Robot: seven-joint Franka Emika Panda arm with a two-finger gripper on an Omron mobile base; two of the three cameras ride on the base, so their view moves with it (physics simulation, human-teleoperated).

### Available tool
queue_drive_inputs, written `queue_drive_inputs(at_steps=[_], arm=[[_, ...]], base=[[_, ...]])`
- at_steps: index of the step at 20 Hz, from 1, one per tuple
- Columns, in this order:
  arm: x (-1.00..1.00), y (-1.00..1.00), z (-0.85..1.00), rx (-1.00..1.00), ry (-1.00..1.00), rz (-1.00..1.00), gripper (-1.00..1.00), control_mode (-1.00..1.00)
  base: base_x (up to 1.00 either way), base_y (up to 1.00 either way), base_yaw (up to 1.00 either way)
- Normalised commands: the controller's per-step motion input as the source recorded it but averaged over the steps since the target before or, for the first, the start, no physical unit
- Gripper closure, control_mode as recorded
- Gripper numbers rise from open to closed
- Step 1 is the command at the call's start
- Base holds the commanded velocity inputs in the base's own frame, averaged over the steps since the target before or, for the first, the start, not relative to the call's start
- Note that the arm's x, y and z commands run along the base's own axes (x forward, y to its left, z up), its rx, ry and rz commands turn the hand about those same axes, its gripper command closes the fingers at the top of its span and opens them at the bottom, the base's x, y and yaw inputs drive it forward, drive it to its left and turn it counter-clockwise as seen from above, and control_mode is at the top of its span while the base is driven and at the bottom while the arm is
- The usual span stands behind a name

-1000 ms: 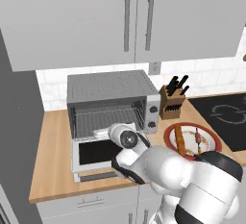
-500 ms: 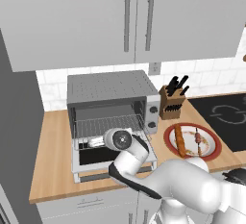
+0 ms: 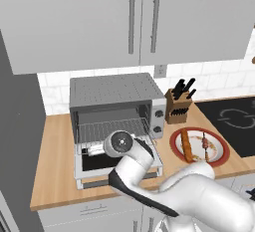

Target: Pick up the kebab skewer and baguette bread, and place them inside the toaster oven. Close the toaster oven door and start by setting the timer.

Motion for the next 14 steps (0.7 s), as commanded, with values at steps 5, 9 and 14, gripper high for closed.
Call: queue_drive_inputs(at_steps=[5,9,14], arm=[[-0.67,-0.68,0.88,0.03,0.2,-0.08,-1.0,-1.0],[-0.9,-0.89,0.67,0.09,0.36,-0.12,-1.0,-1.0],[-0.44,-0.93,0.34,0.03,0.31,-0.14,-1.0,-1.0]], base=[[0.0,0.0,0.0],[0.0,0.0,0.0],[0.0,0.0,0.0]])
